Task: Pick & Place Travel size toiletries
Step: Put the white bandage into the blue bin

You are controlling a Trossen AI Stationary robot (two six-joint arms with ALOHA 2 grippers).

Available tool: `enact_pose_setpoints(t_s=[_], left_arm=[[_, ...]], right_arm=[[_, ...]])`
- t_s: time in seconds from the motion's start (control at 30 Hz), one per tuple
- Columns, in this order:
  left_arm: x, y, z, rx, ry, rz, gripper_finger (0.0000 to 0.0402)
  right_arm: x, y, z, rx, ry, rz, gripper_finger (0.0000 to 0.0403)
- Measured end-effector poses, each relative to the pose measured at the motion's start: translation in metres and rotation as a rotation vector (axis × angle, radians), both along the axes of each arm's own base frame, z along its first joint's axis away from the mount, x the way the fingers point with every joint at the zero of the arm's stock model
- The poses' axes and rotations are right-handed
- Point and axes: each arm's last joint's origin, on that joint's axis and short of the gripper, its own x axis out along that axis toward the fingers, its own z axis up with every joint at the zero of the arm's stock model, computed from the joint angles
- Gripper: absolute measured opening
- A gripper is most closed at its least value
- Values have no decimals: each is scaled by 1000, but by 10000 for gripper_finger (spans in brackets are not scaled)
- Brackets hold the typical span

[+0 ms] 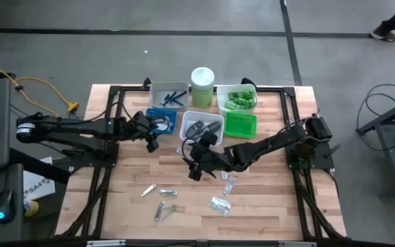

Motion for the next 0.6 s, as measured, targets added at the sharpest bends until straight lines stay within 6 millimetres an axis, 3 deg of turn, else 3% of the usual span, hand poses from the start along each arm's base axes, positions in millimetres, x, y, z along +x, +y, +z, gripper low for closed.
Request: enact_pose_setpoints(t_s=[0.6], left_arm=[[1, -16, 0, -14, -11, -41, 159]], right_arm=[[-7, 9, -7, 80, 54, 0, 275]])
